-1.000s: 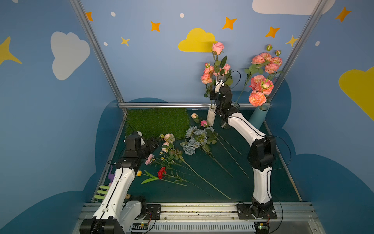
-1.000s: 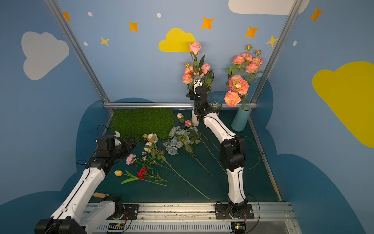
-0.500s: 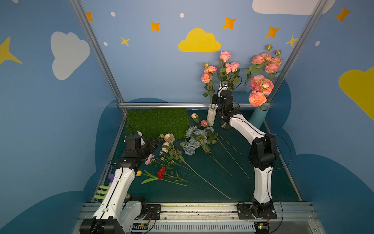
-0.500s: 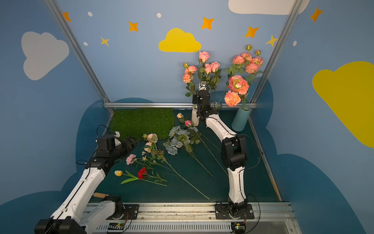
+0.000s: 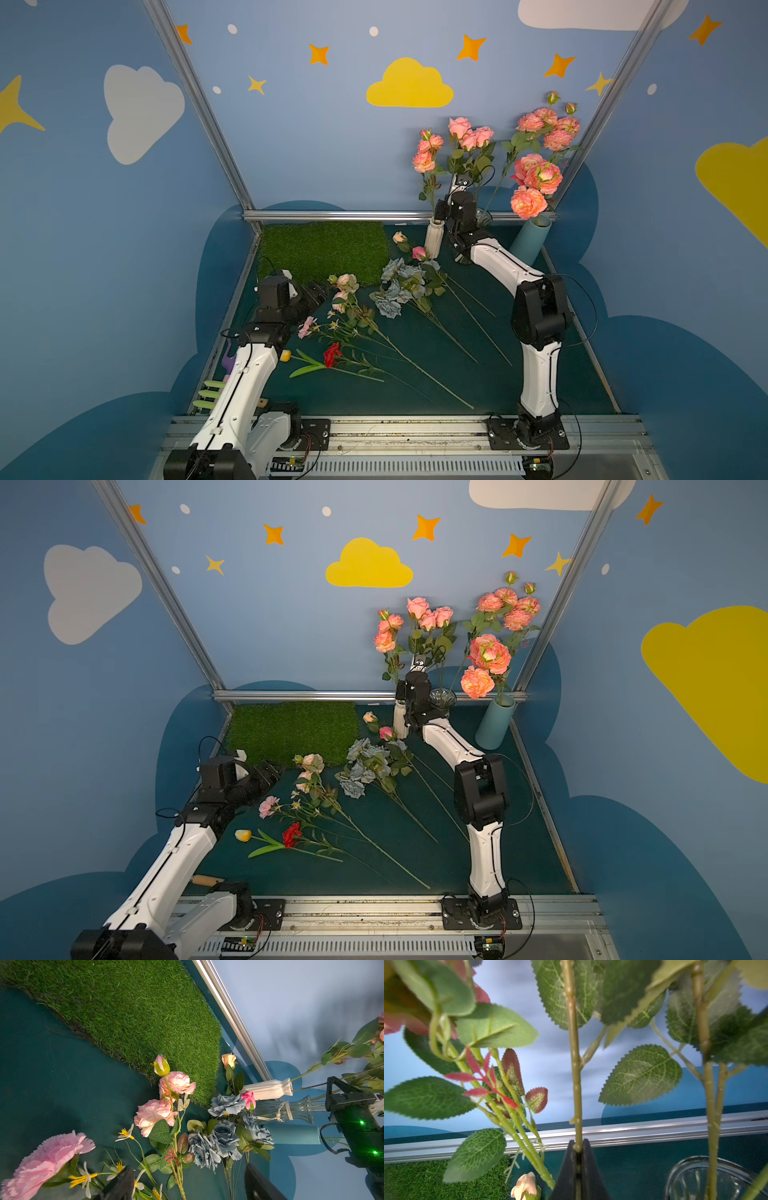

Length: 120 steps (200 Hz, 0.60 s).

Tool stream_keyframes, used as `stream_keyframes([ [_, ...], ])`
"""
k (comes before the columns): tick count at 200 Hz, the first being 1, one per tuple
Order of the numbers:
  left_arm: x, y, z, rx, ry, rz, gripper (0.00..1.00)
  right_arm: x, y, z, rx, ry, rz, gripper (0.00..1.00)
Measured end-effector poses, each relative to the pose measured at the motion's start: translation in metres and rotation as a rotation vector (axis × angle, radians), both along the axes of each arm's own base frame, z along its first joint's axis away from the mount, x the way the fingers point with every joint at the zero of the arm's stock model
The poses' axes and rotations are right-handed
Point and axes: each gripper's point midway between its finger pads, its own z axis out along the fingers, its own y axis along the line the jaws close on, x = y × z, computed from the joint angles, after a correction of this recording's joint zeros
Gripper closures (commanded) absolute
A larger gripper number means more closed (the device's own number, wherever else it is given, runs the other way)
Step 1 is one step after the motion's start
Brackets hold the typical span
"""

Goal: Place the pink flowers into the vase
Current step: Place the flower in the vase.

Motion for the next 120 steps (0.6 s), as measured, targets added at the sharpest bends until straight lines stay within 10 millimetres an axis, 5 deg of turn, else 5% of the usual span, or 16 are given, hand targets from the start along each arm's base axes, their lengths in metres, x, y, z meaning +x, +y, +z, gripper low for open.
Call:
stream_keyframes([
  [93,0.000,0.000,0.000,0.000,-0.002,0.000,0.17,-0.001,0.003,-0.019,0.021,0.034,0.017,1.00],
  [120,-0.001,0.000,0.002,0.001,-0.008,0.002,0.17,0.000,0.005,-0.025,0.024,0.046,0.027,0.89],
])
